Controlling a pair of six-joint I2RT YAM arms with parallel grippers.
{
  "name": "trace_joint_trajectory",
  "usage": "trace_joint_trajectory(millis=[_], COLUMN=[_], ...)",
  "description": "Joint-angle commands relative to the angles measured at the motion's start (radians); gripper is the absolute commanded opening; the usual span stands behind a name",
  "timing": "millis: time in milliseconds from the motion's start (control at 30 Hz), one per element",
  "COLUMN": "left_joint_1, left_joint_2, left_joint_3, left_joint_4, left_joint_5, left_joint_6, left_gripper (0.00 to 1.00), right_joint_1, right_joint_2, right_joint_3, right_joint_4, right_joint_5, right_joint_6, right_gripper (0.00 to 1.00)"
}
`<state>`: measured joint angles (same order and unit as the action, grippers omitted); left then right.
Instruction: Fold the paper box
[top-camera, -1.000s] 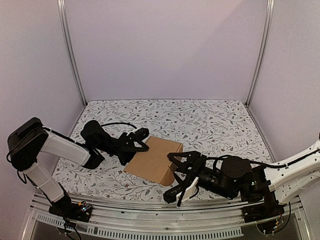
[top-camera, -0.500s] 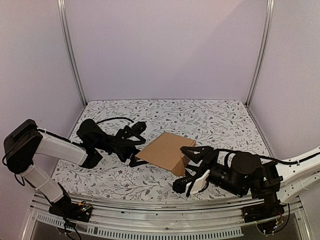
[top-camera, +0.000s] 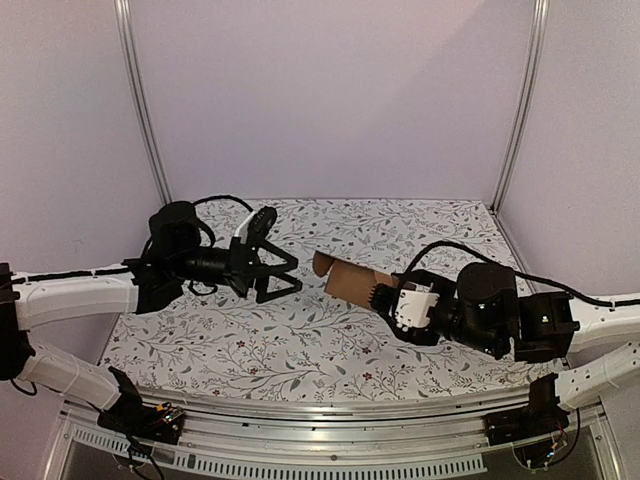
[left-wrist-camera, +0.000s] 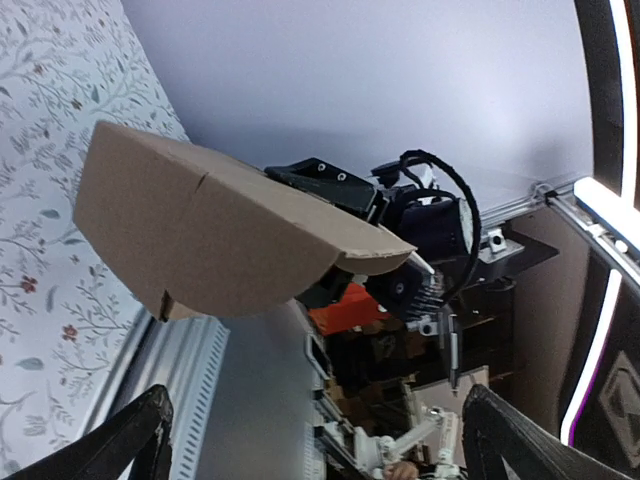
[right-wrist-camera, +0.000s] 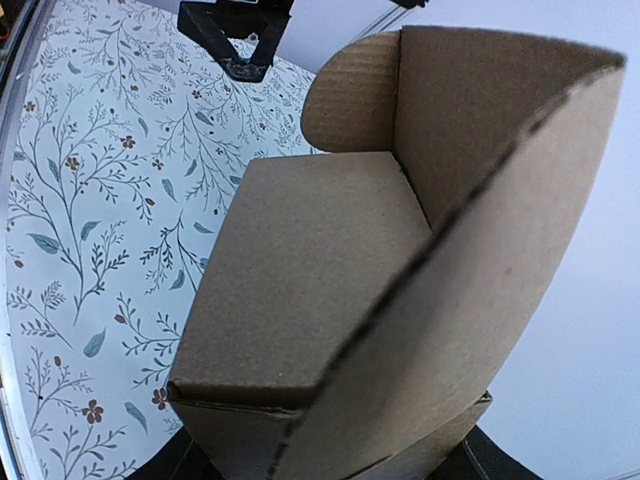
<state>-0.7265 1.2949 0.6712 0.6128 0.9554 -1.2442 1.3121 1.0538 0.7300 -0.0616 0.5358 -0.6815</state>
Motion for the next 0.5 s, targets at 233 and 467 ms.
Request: trace_joint_trajectory(millis=[233,467], left_joint_1=[-0.008,-0.059], left_joint_2=[-0.138,-0.095], left_joint_3=[0.193,0.22], left_joint_4=[-0.871,-0.923], left_joint_5=[-0.339,-0.499], left_joint_6=[0.641,0.726], left_gripper=[0.99,1.0], right_joint_1=[-0.283,-0.351], right_joint_2=[0.072,0.21], right_joint_3=[0.082,0.065], right_joint_4=[-0.123,-0.004], right_joint_5=[-0.728,-1.007], right_joint_6=[0.441,0.499], right_gripper=[0.45,0.45])
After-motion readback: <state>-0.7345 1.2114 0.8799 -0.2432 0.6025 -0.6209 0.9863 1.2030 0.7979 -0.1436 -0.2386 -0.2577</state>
